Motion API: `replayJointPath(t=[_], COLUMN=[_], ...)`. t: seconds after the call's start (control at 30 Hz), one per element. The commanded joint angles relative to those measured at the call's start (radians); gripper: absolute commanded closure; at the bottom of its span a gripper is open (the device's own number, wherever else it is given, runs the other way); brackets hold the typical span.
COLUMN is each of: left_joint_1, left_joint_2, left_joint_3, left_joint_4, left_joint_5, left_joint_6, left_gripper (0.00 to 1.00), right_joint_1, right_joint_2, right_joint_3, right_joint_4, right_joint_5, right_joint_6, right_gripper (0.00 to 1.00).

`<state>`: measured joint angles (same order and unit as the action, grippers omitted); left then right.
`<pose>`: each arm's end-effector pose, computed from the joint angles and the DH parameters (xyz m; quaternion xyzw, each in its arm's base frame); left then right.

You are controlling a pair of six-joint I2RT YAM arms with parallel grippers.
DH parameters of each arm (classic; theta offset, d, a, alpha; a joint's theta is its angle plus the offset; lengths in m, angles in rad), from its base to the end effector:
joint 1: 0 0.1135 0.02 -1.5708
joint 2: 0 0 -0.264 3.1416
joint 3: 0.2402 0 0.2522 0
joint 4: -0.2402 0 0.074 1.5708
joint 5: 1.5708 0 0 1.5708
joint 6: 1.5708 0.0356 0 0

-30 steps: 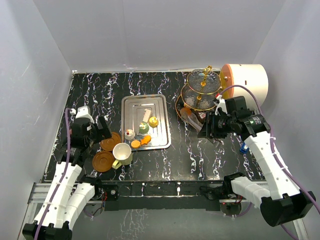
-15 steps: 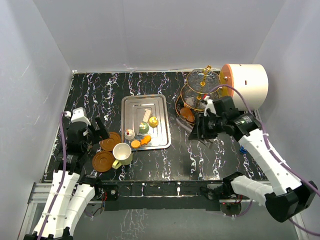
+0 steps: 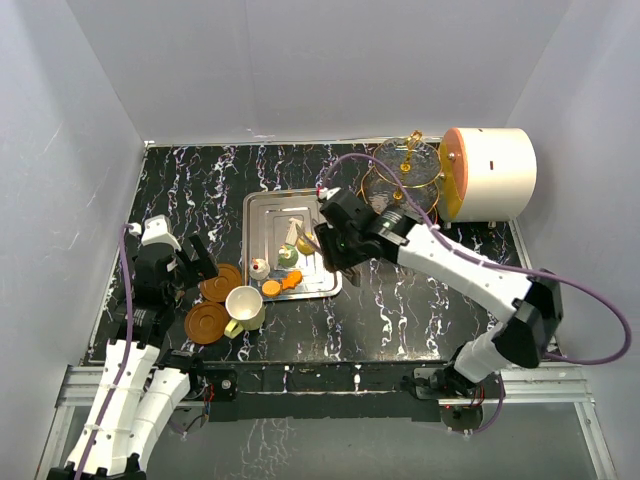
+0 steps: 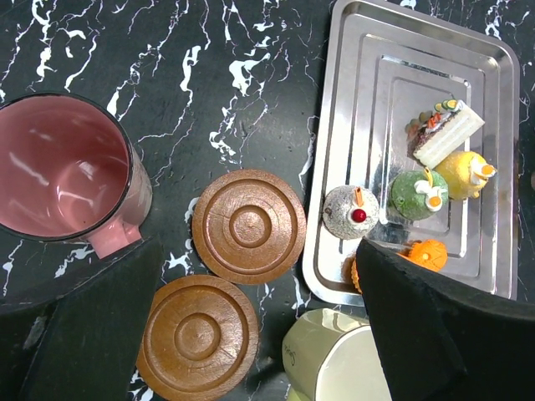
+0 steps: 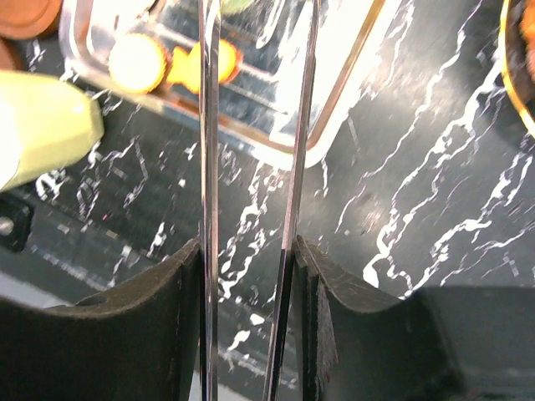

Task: Serve the afternoon tea
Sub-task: Adjust the dessert on the tray.

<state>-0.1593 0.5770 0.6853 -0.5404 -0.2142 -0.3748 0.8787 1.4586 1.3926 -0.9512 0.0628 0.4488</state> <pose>0.1341 -0.0139 0.2981 -0.1473 0.8264 -0.0546 0.5408 0.1909 0.2268 0.3264 -0.1967 0.9412 0.1445 0.2338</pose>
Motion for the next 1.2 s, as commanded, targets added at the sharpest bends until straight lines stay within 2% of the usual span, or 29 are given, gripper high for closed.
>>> replayJointPath(t=[0.0,0.27,0.47,0.93,1.17], left_joint_1=[-0.003,-0.003,-0.003,-0.003,-0.003], left_joint_2=[0.003,0.034,0.053,0.063,0.057], left_joint_3=[0.024,0.024,0.023,0.021,0.023], left_joint_4=[-0.013,-0.012,-0.009,-0.001,-0.006], left_joint_5=[-0.026,-0.023,-0.011,0.006,-0.008], left_joint_6=[-0.001,-0.001,0.001,0.007,0.003], left_gripper=[0.01,0.01,0.01,0.01,0.01], right_joint_1=[-0.012,-0.121,-0.169,-0.184,-0.184], right_joint_2=[0.101,0.328,0.428,0.425,0.417], right_joint_3=[0.149,0.329,0.423,0.389,0.379], right_joint_4=[0.062,0.051,0.011,-0.025,-0.067], right_joint_5=[0.119,-0.058,-0.127,-0.199,-0.147], right_joint_6=[-0.113,-0.22,-0.269,-0.316,-0.359], right_gripper=[0.61,0.62,0.63,0.63,0.64])
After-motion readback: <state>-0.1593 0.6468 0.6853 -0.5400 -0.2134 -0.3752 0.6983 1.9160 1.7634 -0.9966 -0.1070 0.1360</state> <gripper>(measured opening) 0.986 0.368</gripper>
